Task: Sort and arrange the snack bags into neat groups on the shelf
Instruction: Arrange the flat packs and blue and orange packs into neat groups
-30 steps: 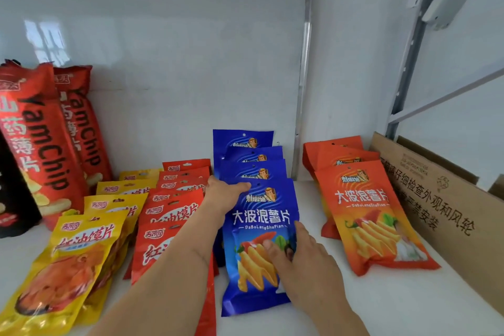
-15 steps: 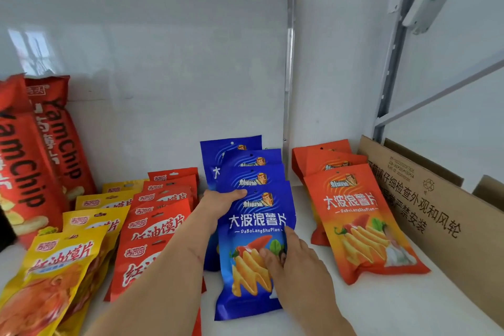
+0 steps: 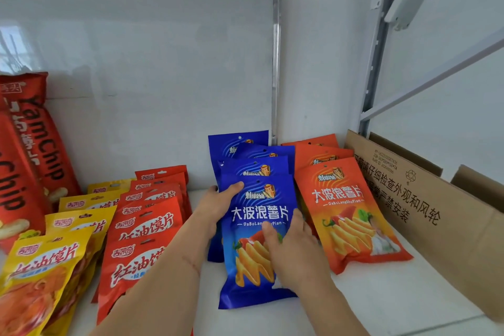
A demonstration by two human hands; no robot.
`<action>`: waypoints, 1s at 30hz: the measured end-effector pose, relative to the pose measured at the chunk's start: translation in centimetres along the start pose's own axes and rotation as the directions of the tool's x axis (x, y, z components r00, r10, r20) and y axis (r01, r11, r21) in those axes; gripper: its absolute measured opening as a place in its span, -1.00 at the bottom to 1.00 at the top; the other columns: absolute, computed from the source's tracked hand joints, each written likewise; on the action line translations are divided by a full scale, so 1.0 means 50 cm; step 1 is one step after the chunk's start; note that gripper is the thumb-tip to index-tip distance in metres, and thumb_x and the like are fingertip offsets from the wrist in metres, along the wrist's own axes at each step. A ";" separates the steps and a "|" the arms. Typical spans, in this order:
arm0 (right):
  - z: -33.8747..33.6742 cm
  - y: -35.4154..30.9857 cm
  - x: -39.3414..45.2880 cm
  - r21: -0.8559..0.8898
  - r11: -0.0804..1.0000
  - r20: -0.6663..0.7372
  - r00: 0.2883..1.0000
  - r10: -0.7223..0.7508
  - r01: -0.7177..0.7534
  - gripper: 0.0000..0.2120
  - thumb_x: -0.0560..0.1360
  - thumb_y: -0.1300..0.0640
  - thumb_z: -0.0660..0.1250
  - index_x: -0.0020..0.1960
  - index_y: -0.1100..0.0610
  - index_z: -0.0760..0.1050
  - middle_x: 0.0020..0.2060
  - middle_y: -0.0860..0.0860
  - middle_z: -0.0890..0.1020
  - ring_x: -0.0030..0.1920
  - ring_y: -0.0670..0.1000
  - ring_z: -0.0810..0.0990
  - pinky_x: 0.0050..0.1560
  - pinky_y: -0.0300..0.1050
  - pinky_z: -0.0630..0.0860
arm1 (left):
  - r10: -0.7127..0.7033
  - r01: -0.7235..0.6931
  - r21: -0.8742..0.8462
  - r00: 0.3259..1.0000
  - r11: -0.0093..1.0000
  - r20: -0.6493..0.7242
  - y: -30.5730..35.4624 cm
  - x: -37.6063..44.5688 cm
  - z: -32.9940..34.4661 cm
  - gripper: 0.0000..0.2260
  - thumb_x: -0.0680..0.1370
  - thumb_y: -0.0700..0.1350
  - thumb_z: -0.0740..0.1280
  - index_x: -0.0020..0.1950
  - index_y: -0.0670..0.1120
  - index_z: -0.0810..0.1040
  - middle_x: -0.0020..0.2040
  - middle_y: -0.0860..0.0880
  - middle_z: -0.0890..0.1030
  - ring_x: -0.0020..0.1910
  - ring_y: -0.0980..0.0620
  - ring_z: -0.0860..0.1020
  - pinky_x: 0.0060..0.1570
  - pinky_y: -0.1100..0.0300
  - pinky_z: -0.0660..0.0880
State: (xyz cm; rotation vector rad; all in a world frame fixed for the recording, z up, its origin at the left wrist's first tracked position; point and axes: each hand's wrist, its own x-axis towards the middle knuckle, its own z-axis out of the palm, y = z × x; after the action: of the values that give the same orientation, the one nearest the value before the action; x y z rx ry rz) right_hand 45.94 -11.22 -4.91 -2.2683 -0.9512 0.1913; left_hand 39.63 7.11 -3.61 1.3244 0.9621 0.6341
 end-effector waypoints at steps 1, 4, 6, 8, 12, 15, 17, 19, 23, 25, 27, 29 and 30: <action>-0.006 -0.009 0.010 0.018 1.000 0.005 1.000 0.019 -0.019 -0.19 0.54 -0.37 0.05 0.58 0.08 -0.08 0.49 0.04 0.27 0.42 0.05 0.34 0.35 -0.01 0.41 | 0.010 -0.011 -0.015 1.000 1.000 -0.006 -0.004 0.000 -0.001 -0.50 0.46 0.12 0.52 0.24 -0.11 0.45 -0.02 -0.12 0.72 -0.12 -0.10 0.73 -0.08 -0.01 0.67; -0.026 -0.033 0.058 0.090 0.994 0.020 0.998 0.060 -0.061 -0.14 0.52 -0.40 0.05 0.59 0.11 -0.08 0.51 0.09 0.24 0.44 0.12 0.32 0.38 0.08 0.37 | 0.027 -0.028 -0.051 1.000 0.998 -0.009 -0.010 -0.001 -0.004 -0.52 0.46 0.12 0.52 0.24 -0.10 0.46 -0.02 -0.12 0.73 -0.12 -0.11 0.73 -0.08 -0.04 0.68; -0.037 -0.047 0.095 0.118 0.987 0.040 0.994 0.101 -0.105 -0.12 0.52 -0.41 0.04 0.59 0.13 -0.10 0.53 0.13 0.21 0.45 0.17 0.32 0.39 0.10 0.35 | 0.035 -0.035 -0.069 0.999 0.997 0.001 -0.009 -0.001 -0.004 -0.52 0.46 0.11 0.52 0.24 -0.10 0.48 -0.03 -0.13 0.74 -0.12 -0.12 0.74 -0.03 -0.11 0.67; -0.043 -0.059 0.124 0.146 0.979 0.061 0.989 0.134 -0.142 -0.11 0.53 -0.39 0.06 0.59 0.16 -0.11 0.52 0.16 0.23 0.43 0.19 0.36 0.36 0.09 0.37 | 0.039 -0.038 -0.077 0.999 0.996 0.008 -0.006 -0.002 -0.004 -0.52 0.47 0.10 0.52 0.25 -0.09 0.47 -0.01 -0.13 0.74 -0.11 -0.13 0.74 0.00 -0.15 0.66; -0.043 -0.078 0.164 0.199 0.962 0.074 0.981 0.178 -0.189 -0.13 0.53 -0.38 0.08 0.58 0.20 -0.04 0.43 0.17 0.38 0.32 0.18 0.48 0.19 0.03 0.46 | 0.016 -0.015 -0.087 1.000 0.996 0.012 -0.008 -0.006 -0.010 -0.50 0.49 0.09 0.51 0.29 -0.07 0.40 0.04 -0.11 0.71 -0.10 -0.09 0.73 -0.09 -0.03 0.68; -0.048 -0.087 0.190 0.244 0.941 0.083 0.972 0.221 -0.235 -0.13 0.54 -0.38 0.09 0.57 0.21 0.00 0.43 0.16 0.39 0.32 0.19 0.48 0.17 0.03 0.45 | 0.009 -0.006 -0.104 0.999 0.995 0.036 -0.010 -0.008 -0.017 -0.50 0.50 0.08 0.50 0.31 -0.04 0.36 0.08 -0.12 0.70 -0.07 -0.09 0.73 -0.06 -0.04 0.68; -0.050 -0.095 0.204 0.312 0.918 0.093 0.969 0.228 -0.246 -0.17 0.55 -0.34 0.13 0.58 0.19 0.01 0.44 0.15 0.38 0.31 0.18 0.48 0.18 0.03 0.47 | 0.011 -0.005 -0.118 0.999 0.993 0.052 -0.008 -0.008 -0.022 -0.48 0.50 0.07 0.50 0.34 -0.07 0.39 0.06 -0.12 0.72 -0.08 -0.11 0.74 -0.04 -0.06 0.68; -0.049 -0.097 0.209 0.396 0.894 0.094 0.978 0.189 -0.210 -0.24 0.57 -0.29 0.16 0.57 0.15 0.05 0.41 0.10 0.41 0.17 0.12 0.55 -0.04 -0.05 0.48 | 0.021 -0.011 -0.149 0.998 0.989 0.064 -0.007 -0.009 -0.025 -0.54 0.51 0.04 0.50 0.32 -0.05 0.44 0.01 -0.12 0.74 -0.09 -0.13 0.74 -0.09 -0.04 0.68; -0.040 -0.086 0.191 0.405 0.907 0.082 0.993 0.091 -0.116 -0.27 0.56 -0.29 0.18 0.55 0.11 0.09 0.32 0.01 0.45 -0.06 -0.04 0.56 -0.14 -0.17 0.49 | 0.024 -0.018 -0.154 0.999 0.988 0.038 -0.008 -0.013 -0.026 -0.58 0.51 0.04 0.50 0.29 -0.04 0.46 0.00 -0.12 0.74 -0.09 -0.13 0.74 -0.09 -0.04 0.68; -0.037 -0.073 0.176 0.305 0.949 0.040 0.996 0.075 -0.084 -0.16 0.51 -0.36 0.18 0.58 0.07 0.00 0.48 0.02 0.33 0.32 0.10 0.49 0.23 0.02 0.49 | 0.011 -0.010 -0.144 1.000 0.990 0.006 -0.008 -0.015 -0.024 -0.55 0.50 0.06 0.51 0.28 -0.05 0.45 0.00 -0.12 0.74 -0.10 -0.12 0.74 -0.03 -0.09 0.68; -0.037 -0.061 0.146 0.247 0.968 -0.014 0.999 0.037 -0.032 -0.17 0.47 -0.40 0.20 0.57 0.02 0.06 0.48 0.02 0.34 0.38 0.09 0.44 0.30 0.11 0.46 | 0.004 -0.009 -0.159 1.000 0.987 -0.031 -0.009 -0.019 -0.020 -0.51 0.49 0.08 0.51 0.30 -0.08 0.42 0.02 -0.12 0.72 -0.10 -0.12 0.74 -0.01 -0.12 0.67; -0.036 -0.046 0.096 0.180 0.983 -0.069 0.997 -0.016 0.028 -0.27 0.48 -0.37 0.21 0.51 -0.01 0.16 0.40 -0.03 0.42 0.33 0.03 0.46 0.27 0.07 0.49 | 0.005 -0.015 -0.148 0.998 0.989 -0.070 -0.009 -0.031 -0.014 -0.45 0.52 0.10 0.48 0.37 -0.12 0.37 0.07 -0.12 0.69 -0.08 -0.10 0.73 -0.03 -0.08 0.67; -0.031 -0.035 0.067 0.120 0.992 -0.086 0.996 -0.029 0.039 -0.31 0.51 -0.33 0.21 0.50 0.00 0.16 0.39 -0.03 0.41 0.34 0.02 0.44 0.29 0.02 0.47 | 0.002 -0.013 -0.129 0.996 0.992 -0.087 -0.011 -0.037 -0.012 -0.41 0.53 0.11 0.46 0.42 -0.12 0.32 0.09 -0.12 0.67 -0.07 -0.09 0.71 -0.05 -0.04 0.67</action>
State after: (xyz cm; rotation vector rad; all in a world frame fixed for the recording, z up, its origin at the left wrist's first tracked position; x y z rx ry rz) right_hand 47.90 -8.85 -2.23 -2.1306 -0.9094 0.1341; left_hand 38.14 5.74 -3.74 1.1946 0.9700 0.7529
